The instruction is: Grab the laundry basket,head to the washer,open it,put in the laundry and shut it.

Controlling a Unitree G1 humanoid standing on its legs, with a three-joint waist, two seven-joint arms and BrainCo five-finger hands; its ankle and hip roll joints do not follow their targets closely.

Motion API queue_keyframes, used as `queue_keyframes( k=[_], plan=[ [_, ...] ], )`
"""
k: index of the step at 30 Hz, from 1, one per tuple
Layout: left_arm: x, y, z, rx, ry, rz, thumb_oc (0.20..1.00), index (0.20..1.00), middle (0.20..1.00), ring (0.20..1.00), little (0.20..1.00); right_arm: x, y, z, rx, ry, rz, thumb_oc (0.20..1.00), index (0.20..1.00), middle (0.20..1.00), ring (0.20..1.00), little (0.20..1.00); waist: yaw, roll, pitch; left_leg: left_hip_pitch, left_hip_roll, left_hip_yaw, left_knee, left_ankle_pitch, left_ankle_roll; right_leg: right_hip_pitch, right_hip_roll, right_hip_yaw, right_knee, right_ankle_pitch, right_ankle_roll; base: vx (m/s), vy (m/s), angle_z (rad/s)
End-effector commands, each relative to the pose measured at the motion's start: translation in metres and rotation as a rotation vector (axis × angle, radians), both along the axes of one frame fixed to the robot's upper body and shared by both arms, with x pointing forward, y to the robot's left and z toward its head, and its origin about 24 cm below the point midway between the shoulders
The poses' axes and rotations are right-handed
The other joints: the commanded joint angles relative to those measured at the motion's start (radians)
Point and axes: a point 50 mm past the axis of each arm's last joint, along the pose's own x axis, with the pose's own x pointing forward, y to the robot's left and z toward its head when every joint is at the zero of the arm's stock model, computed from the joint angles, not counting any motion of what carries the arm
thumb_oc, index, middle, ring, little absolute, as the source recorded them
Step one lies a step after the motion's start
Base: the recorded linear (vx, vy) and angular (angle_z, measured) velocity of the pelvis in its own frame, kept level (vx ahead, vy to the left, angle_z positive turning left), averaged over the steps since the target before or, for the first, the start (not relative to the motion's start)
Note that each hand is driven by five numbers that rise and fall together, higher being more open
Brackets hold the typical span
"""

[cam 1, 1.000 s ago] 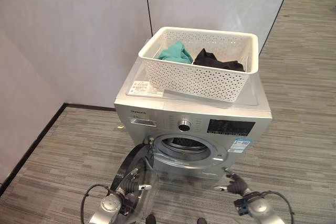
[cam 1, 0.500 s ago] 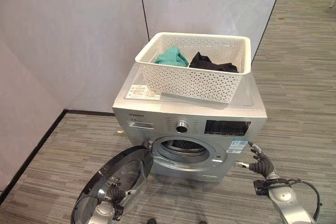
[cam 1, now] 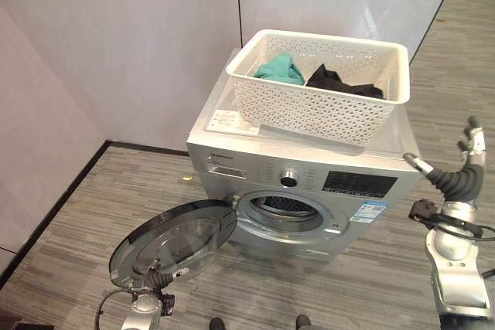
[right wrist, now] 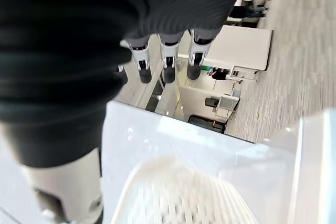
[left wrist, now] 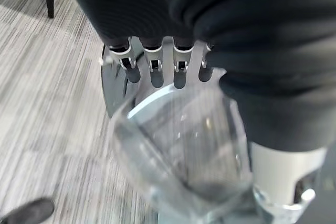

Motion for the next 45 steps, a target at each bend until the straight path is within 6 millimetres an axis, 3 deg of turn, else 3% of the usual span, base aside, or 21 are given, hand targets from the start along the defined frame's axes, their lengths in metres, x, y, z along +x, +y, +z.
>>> queue_keyframes(
  k=[1, 2, 4, 6, 10, 12, 13, 17, 19, 20, 23, 28, 36, 45],
  plan=[
    [0.017, 0.030, 0.019, 0.115, -0.061, 0.016, 1.000, 1.000, 1.000, 1.000, 1.000, -0.001, -0.005, 0.045, -0.160, -0.176, -0.035, 1.000, 1.000, 1.000, 1.000, 1.000, -0.010, -0.007, -0.016, -0.014, 0.008, -0.043, 0.141, -0.182, 0.067, -0.111, -0.002, -0.019, 0.390, -0.113, 0.021, 0.04, 0.198, -0.11],
    [0.015, 0.037, 0.019, 0.136, -0.042, 0.014, 1.000, 1.000, 1.000, 1.000, 1.000, 0.001, -0.007, 0.067, -0.213, -0.245, -0.043, 1.000, 1.000, 1.000, 1.000, 1.000, -0.004, -0.013, -0.015, 0.015, -0.009, -0.045, 0.123, -0.191, 0.072, -0.137, -0.032, -0.041, 0.364, -0.096, 0.015, 0.07, 0.074, 0.07],
    [0.016, 0.039, 0.020, 0.144, -0.044, 0.005, 1.000, 1.000, 1.000, 1.000, 1.000, 0.001, -0.009, 0.076, -0.244, -0.271, -0.053, 1.000, 1.000, 1.000, 1.000, 1.000, 0.002, -0.013, -0.013, 0.020, -0.011, -0.053, 0.114, -0.188, 0.069, -0.135, -0.042, -0.053, 0.326, -0.092, 0.012, 0.08, -0.032, 0.15],
    [0.021, 0.043, 0.027, 0.165, -0.077, -0.010, 1.000, 1.000, 1.000, 1.000, 1.000, -0.004, -0.020, 0.109, -0.375, -0.341, -0.135, 1.000, 1.000, 1.000, 1.000, 1.000, 0.021, -0.010, -0.018, 0.041, 0.005, -0.081, 0.093, -0.197, 0.046, -0.124, -0.096, -0.077, 0.170, -0.059, 0.021, 0.15, -0.144, 0.10],
    [0.022, 0.048, 0.032, 0.180, -0.092, -0.016, 1.000, 1.000, 1.000, 1.000, 1.000, -0.003, -0.032, 0.128, -0.443, -0.341, -0.202, 1.000, 1.000, 1.000, 1.000, 1.000, 0.029, -0.031, -0.025, 0.055, 0.003, -0.097, 0.087, -0.199, 0.030, -0.107, -0.112, -0.055, 0.067, -0.002, 0.038, 0.12, -0.114, 0.28],
    [0.022, 0.053, 0.035, 0.196, -0.099, -0.039, 1.000, 1.000, 1.000, 1.000, 1.000, -0.007, -0.041, 0.140, -0.502, -0.316, -0.221, 1.000, 1.000, 1.000, 1.000, 1.000, 0.039, -0.079, -0.046, 0.074, 0.004, -0.113, 0.080, -0.204, 0.008, -0.072, -0.103, -0.052, 0.042, -0.013, 0.052, 0.21, -0.248, 0.97],
    [0.016, 0.053, 0.032, 0.178, -0.086, -0.048, 1.000, 1.000, 1.000, 1.000, 1.000, -0.006, -0.041, 0.148, -0.536, -0.289, -0.191, 1.000, 1.000, 1.000, 1.000, 1.000, 0.047, -0.094, -0.061, 0.079, 0.029, -0.121, 0.076, -0.199, -0.006, -0.063, -0.083, -0.066, 0.038, -0.023, 0.050, 0.20, -0.305, 0.69],
    [0.007, 0.049, 0.025, 0.113, -0.073, -0.029, 1.000, 1.000, 1.000, 1.000, 1.000, -0.001, -0.037, 0.160, -0.636, -0.198, -0.105, 1.000, 1.000, 1.000, 1.000, 1.000, 0.044, -0.095, -0.075, 0.076, 0.077, -0.133, 0.069, -0.183, -0.036, -0.040, -0.041, -0.092, 0.014, -0.047, 0.031, 0.09, -0.201, 0.11],
    [0.004, 0.038, 0.019, 0.052, -0.056, -0.067, 1.000, 1.000, 1.000, 1.000, 1.000, 0.011, -0.031, 0.171, -0.667, -0.082, 0.068, 1.000, 1.000, 1.000, 1.000, 1.000, 0.047, -0.104, -0.084, 0.072, 0.111, -0.140, 0.059, -0.162, -0.060, -0.026, -0.006, -0.103, -0.018, -0.062, 0.009, 0.06, -0.198, 0.07],
    [0.003, 0.038, 0.019, 0.048, -0.057, -0.063, 1.000, 1.000, 1.000, 1.000, 1.000, 0.013, -0.030, 0.173, -0.670, -0.084, 0.074, 1.000, 1.000, 1.000, 1.000, 1.000, 0.043, -0.099, -0.084, 0.073, 0.114, -0.140, 0.057, -0.161, -0.062, -0.025, -0.003, -0.104, -0.020, -0.061, 0.008, 0.03, -0.110, -0.01],
    [-0.002, 0.023, 0.012, -0.045, -0.051, -0.103, 1.000, 1.000, 1.000, 1.000, 1.000, 0.043, -0.011, 0.198, -0.751, 0.075, 0.269, 1.000, 1.000, 1.000, 1.000, 1.000, 0.068, -0.108, -0.090, 0.091, 0.146, -0.121, 0.032, -0.139, -0.088, 0.001, 0.027, -0.109, -0.066, -0.068, -0.007, 0.04, -0.085, -0.05],
    [-0.004, 0.012, 0.010, -0.104, -0.065, -0.130, 1.000, 1.000, 1.000, 1.000, 1.000, 0.086, 0.014, 0.210, -0.796, 0.223, 0.378, 1.000, 1.000, 1.000, 1.000, 1.000, 0.083, -0.109, -0.094, 0.094, 0.164, -0.119, 0.014, -0.117, -0.104, 0.020, 0.049, -0.108, -0.095, -0.073, -0.020, 0.03, -0.037, -0.08],
    [-0.002, 0.008, 0.011, -0.150, -0.084, -0.139, 1.000, 1.000, 1.000, 1.000, 1.000, 0.136, 0.032, 0.224, -0.811, 0.372, 0.316, 1.000, 1.000, 1.000, 1.000, 1.000, 0.103, -0.105, -0.074, 0.057, 0.176, -0.148, -0.007, -0.084, -0.118, 0.010, 0.063, -0.125, -0.114, -0.071, -0.034, 0.00, -0.012, 0.08],
    [-0.001, 0.012, 0.013, -0.161, -0.086, -0.135, 1.000, 1.000, 1.000, 1.000, 1.000, 0.150, 0.021, 0.216, -0.874, 0.540, 0.197, 1.000, 1.000, 1.000, 1.000, 1.000, 0.106, -0.104, -0.011, -0.021, 0.185, -0.172, -0.020, -0.045, -0.127, -0.056, 0.074, -0.134, -0.109, -0.068, -0.045, -0.06, -0.012, 0.15]
  ],
)
